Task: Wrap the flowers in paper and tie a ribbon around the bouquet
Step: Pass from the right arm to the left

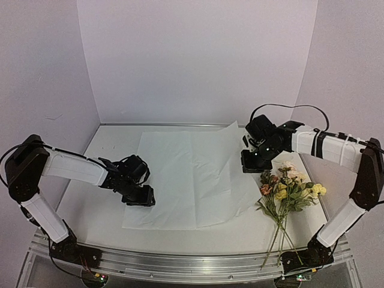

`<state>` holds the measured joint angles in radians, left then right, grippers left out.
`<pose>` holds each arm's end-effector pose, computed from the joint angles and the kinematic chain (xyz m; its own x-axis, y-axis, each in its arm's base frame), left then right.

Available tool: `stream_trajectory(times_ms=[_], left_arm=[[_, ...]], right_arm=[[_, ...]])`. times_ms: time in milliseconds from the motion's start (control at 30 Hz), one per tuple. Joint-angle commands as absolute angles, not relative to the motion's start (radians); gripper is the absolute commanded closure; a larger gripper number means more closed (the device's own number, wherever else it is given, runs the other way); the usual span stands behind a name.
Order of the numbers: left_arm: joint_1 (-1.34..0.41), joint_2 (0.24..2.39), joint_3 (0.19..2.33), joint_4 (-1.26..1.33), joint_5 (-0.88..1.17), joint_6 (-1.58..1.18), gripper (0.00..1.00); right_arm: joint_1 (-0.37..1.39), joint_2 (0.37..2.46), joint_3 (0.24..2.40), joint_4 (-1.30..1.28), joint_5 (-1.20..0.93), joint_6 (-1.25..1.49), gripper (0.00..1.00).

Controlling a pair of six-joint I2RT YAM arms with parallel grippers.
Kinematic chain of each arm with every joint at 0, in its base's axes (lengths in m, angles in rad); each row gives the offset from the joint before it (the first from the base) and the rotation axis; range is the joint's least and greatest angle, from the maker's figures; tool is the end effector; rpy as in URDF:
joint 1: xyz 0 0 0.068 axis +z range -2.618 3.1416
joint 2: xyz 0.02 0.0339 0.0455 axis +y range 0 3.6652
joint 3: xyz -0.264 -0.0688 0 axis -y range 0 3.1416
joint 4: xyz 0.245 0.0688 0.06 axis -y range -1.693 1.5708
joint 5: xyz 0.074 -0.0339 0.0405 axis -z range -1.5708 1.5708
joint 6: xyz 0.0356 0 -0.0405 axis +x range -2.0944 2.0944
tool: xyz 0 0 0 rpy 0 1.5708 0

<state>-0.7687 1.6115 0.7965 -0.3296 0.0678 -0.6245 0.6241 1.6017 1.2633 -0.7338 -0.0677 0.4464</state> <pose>0.2051 -0.2018 0.1404 -0.9483 0.1056 -0.2993 0.1963 0.9361 -0.2918 0.2676 0.1957 0.2565 -0.9059 -0.1216 -0.4057 -0.2419 0.9348 0.2600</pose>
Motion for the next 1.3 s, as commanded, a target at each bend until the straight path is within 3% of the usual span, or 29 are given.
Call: stream_trajectory(times_ms=[0, 333, 800, 1267], left_arm=[[-0.864, 1.611, 0.777, -0.336, 0.047, -0.699, 0.49], [-0.916, 1.511, 0.773, -0.338, 0.010, -0.728, 0.47], [-0.955, 1.587, 0.723, -0.293, 0.021, -0.746, 0.52], [-1.192, 1.806, 0.943, -0.662, -0.204, -0.837, 0.61]], right_arm=[[0.615, 1.513, 1.343, -0.738, -0.084, 0.489, 1.00], [0.588, 1.493, 1.389, -0.729, -0.178, 0.545, 1.00], [0.534, 1.599, 1.453, -0.732, -0.175, 0.566, 1.00], [0.535, 1.753, 1.545, -0.734, -0.067, 0.535, 1.00]])
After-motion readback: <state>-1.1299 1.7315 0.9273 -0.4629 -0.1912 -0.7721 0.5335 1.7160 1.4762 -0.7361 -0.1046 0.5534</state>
